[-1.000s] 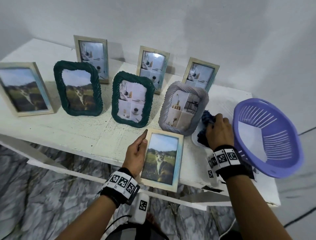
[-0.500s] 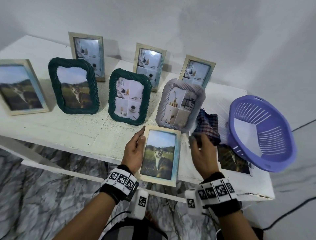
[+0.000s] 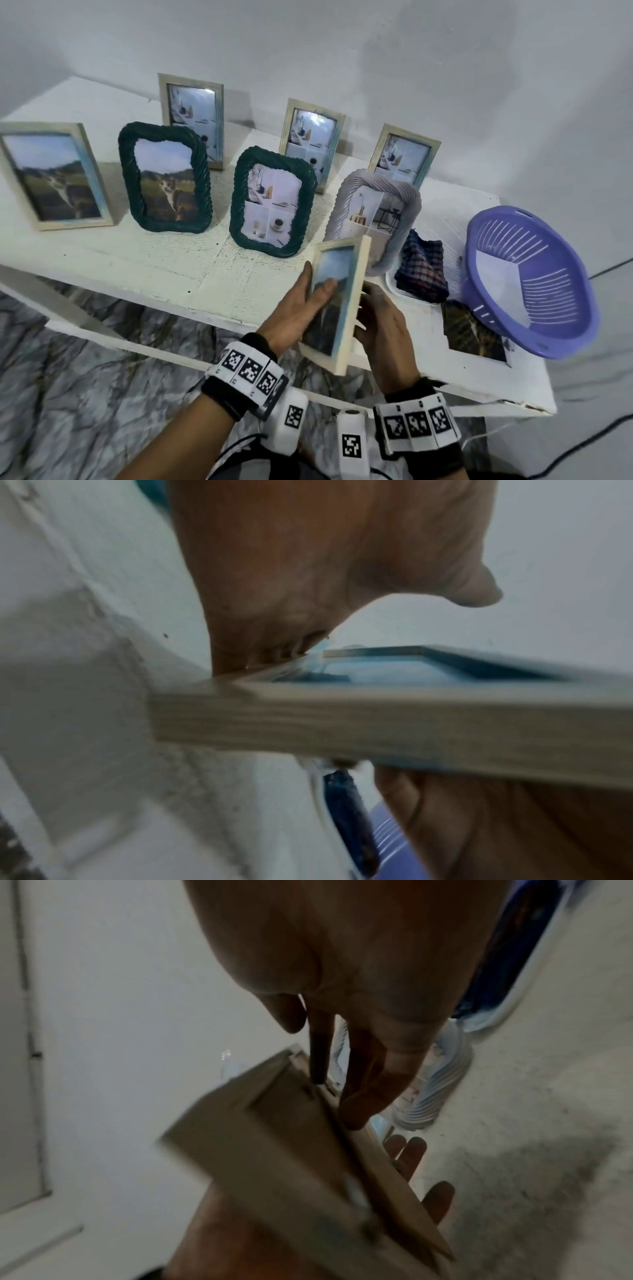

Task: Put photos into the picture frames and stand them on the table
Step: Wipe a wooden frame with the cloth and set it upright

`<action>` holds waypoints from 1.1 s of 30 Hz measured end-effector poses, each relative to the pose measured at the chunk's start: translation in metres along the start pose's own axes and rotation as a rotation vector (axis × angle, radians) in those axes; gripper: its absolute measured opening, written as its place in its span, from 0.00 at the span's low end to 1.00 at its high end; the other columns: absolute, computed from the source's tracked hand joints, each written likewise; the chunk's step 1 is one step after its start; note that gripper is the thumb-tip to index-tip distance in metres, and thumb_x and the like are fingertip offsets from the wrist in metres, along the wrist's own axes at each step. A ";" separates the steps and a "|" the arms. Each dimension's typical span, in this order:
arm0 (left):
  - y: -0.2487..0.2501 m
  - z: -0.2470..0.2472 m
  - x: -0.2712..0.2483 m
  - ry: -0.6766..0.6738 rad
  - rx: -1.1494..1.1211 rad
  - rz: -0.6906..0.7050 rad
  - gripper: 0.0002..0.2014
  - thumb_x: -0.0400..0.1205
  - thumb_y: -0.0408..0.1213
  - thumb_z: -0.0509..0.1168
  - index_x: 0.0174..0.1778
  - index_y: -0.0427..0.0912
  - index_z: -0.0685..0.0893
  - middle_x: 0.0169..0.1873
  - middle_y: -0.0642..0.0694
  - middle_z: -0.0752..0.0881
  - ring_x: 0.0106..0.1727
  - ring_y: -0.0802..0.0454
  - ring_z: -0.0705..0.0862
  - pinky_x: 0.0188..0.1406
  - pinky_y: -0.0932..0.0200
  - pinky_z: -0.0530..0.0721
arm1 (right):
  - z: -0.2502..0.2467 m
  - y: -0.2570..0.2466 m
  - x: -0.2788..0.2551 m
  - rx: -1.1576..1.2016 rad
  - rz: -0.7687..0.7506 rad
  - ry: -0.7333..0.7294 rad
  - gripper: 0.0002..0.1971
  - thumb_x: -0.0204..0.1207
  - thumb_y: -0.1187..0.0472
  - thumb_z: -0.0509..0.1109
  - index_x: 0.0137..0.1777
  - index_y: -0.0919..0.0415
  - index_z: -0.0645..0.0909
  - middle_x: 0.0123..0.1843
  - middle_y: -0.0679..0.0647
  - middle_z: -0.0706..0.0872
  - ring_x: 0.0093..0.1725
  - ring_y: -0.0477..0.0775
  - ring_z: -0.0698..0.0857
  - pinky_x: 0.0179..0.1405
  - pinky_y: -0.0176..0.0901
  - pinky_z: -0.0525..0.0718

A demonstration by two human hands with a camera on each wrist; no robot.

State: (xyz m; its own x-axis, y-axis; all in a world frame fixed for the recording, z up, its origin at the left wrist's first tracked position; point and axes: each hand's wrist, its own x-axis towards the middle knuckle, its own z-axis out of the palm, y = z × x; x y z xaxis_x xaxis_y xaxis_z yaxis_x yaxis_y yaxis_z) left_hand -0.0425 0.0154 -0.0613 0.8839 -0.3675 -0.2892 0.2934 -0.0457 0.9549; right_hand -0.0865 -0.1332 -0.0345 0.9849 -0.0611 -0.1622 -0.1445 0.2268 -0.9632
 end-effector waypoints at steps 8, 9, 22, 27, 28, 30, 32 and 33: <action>0.014 0.000 -0.006 -0.133 -0.492 -0.144 0.47 0.65 0.72 0.72 0.68 0.35 0.78 0.63 0.35 0.84 0.68 0.35 0.82 0.73 0.34 0.74 | 0.012 0.001 -0.003 -0.468 -0.311 -0.127 0.24 0.77 0.65 0.73 0.72 0.48 0.77 0.50 0.52 0.84 0.45 0.51 0.85 0.41 0.37 0.83; 0.016 -0.002 -0.006 -0.130 -0.484 -0.142 0.47 0.63 0.73 0.72 0.65 0.35 0.79 0.58 0.37 0.84 0.63 0.38 0.84 0.67 0.38 0.79 | 0.012 0.001 -0.002 -0.513 -0.328 -0.110 0.24 0.76 0.65 0.74 0.71 0.49 0.78 0.48 0.51 0.83 0.43 0.50 0.83 0.39 0.36 0.82; 0.027 -0.012 -0.018 0.106 -0.135 -0.044 0.55 0.53 0.80 0.69 0.76 0.57 0.71 0.65 0.49 0.84 0.64 0.53 0.84 0.66 0.42 0.80 | 0.019 -0.014 -0.012 -0.971 -0.253 0.085 0.13 0.83 0.56 0.62 0.59 0.49 0.86 0.28 0.51 0.88 0.24 0.54 0.85 0.27 0.45 0.83; 0.029 -0.027 -0.029 0.134 -0.093 -0.038 0.55 0.57 0.84 0.61 0.77 0.57 0.68 0.66 0.53 0.83 0.64 0.55 0.84 0.65 0.41 0.81 | 0.021 -0.026 -0.012 -0.162 0.196 0.041 0.31 0.84 0.39 0.53 0.52 0.66 0.85 0.41 0.64 0.91 0.38 0.64 0.90 0.36 0.52 0.89; 0.031 -0.031 -0.031 0.137 -0.111 -0.052 0.49 0.63 0.84 0.57 0.76 0.57 0.72 0.66 0.51 0.84 0.64 0.52 0.84 0.67 0.37 0.79 | 0.020 -0.023 -0.010 -0.113 0.223 0.020 0.37 0.81 0.33 0.56 0.48 0.71 0.83 0.39 0.67 0.89 0.37 0.68 0.88 0.35 0.54 0.89; 0.038 -0.038 -0.035 0.149 -0.175 -0.084 0.36 0.74 0.77 0.50 0.70 0.59 0.79 0.60 0.48 0.89 0.61 0.48 0.87 0.65 0.38 0.81 | 0.020 -0.020 -0.005 -0.019 0.235 -0.008 0.33 0.78 0.32 0.61 0.43 0.67 0.83 0.35 0.63 0.88 0.34 0.64 0.86 0.35 0.52 0.87; 0.045 -0.044 -0.036 0.146 -0.244 -0.131 0.33 0.79 0.72 0.45 0.64 0.57 0.83 0.55 0.44 0.91 0.59 0.43 0.88 0.62 0.40 0.83 | 0.018 -0.020 -0.001 -0.017 0.240 0.004 0.19 0.83 0.40 0.59 0.48 0.53 0.84 0.43 0.52 0.91 0.46 0.57 0.88 0.52 0.57 0.86; 0.047 -0.049 -0.037 0.138 -0.269 -0.159 0.35 0.79 0.72 0.43 0.64 0.54 0.84 0.55 0.42 0.91 0.59 0.41 0.88 0.63 0.39 0.83 | 0.020 -0.020 0.000 -0.008 0.252 0.017 0.16 0.83 0.42 0.59 0.49 0.50 0.84 0.45 0.49 0.91 0.49 0.54 0.88 0.56 0.56 0.85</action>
State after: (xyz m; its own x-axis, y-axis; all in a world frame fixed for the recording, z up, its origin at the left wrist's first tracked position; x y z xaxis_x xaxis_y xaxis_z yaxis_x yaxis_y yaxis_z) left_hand -0.0435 0.0718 -0.0088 0.8549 -0.2458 -0.4568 0.5007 0.1607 0.8506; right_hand -0.0811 -0.1182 -0.0105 0.9158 -0.0199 -0.4012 -0.3864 0.2293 -0.8934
